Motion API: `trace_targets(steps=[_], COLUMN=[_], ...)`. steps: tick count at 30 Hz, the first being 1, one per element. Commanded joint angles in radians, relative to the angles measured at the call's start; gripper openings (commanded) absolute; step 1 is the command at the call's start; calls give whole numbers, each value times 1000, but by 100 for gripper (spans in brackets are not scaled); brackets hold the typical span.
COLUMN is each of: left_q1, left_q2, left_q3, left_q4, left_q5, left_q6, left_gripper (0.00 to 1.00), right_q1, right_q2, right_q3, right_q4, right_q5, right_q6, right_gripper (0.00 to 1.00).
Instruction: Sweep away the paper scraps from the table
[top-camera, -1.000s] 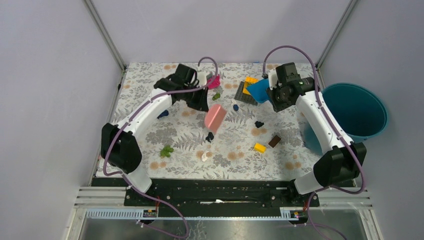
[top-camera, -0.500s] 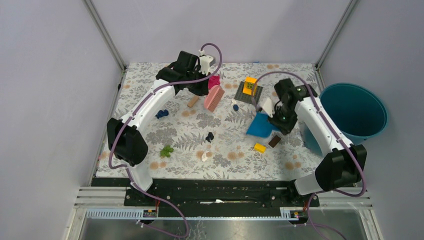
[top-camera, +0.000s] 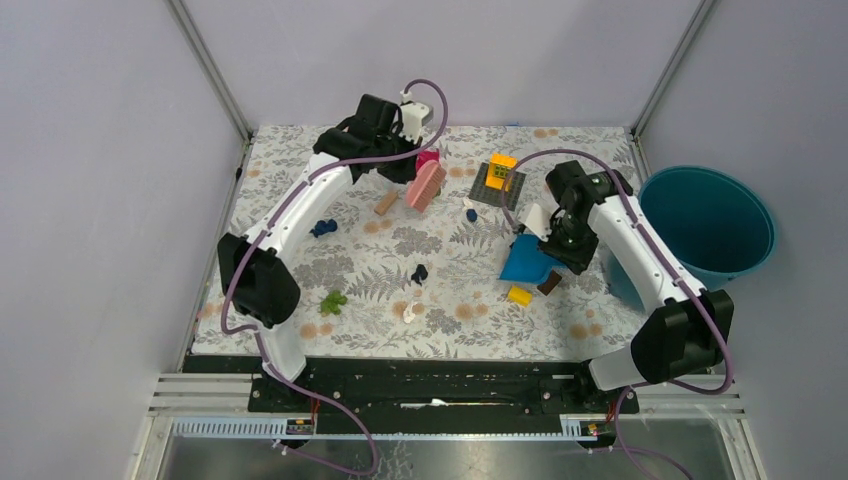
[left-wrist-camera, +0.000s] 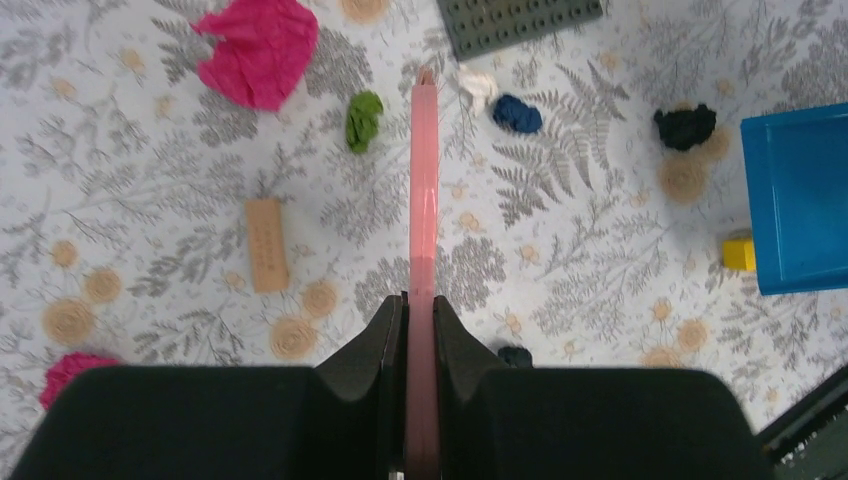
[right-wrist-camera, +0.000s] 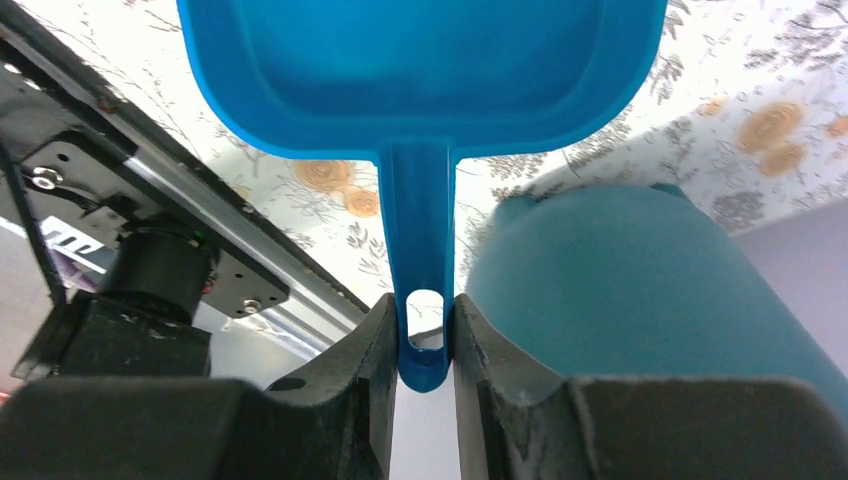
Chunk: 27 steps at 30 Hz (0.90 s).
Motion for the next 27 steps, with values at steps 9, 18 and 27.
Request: trace_targets(steps=[9,18,27], left_q1=[-8,-35,-123], left_q2=[209,316,382], left_q3=[258,262,267], left_q4=[32,36,48], left_q5=[-27,-1,66], left_q6=[38,33,53], left_gripper=[0,0,0], right_q1=[-128,-132,-132], right_q2=[84,215,337], right_q3=[62,63,133], right_q4=[-75,38,110], right_q5=[198,155,52], right_q6=[-116,-63,11], right_gripper=[0,0,0])
